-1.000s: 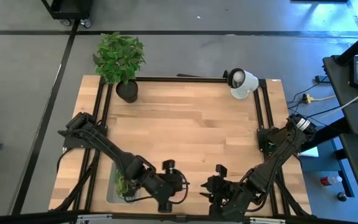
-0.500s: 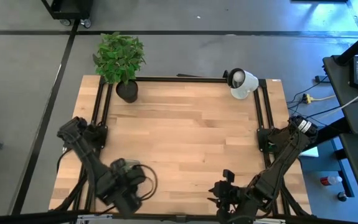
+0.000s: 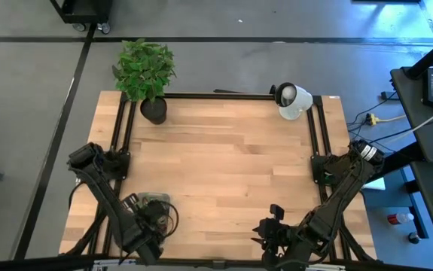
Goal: Pick and place rubber bands into bin
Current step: Put the red rubber band into the bin, then put the green rubber band into the bin
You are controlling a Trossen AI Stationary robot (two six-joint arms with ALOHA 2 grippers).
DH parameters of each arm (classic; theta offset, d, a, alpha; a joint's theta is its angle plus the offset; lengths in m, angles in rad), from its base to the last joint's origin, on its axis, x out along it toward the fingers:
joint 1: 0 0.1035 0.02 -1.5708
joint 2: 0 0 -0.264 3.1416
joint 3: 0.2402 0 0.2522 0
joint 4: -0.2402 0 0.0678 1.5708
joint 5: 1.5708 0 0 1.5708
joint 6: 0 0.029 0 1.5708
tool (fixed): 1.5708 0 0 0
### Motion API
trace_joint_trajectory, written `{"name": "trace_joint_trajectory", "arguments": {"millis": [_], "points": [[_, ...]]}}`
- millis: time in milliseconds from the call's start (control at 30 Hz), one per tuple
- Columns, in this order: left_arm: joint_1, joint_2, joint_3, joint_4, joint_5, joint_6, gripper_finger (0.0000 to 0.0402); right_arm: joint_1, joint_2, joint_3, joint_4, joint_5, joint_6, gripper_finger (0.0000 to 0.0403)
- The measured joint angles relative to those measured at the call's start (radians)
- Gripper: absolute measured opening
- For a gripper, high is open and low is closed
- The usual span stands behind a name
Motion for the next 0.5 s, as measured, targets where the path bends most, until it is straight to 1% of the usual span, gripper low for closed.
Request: {"name": "trace_joint_trajectory", "arguments": {"millis": [133, 300, 400, 500], "points": [[0.011, 0.000, -0.065, 0.079, 0.030, -0.006, 0.0003, 0.000, 0.000, 0.000, 0.000, 0.000, 0.001, 0.0125], [0.020, 0.001, -0.090, 0.137, 0.012, 0.037, 0.0013, 0.000, 0.000, 0.000, 0.000, 0.000, 0.019, 0.0125], [0.036, 0.000, -0.104, 0.143, 0.035, 0.053, 0.0029, 0.000, 0.000, 0.000, 0.001, 0.000, 0.021, 0.0125], [0.050, 0.001, -0.115, 0.162, 0.065, 0.054, 0.0056, 0.000, 0.000, 0.000, 0.001, 0.000, 0.021, 0.0126]]}}
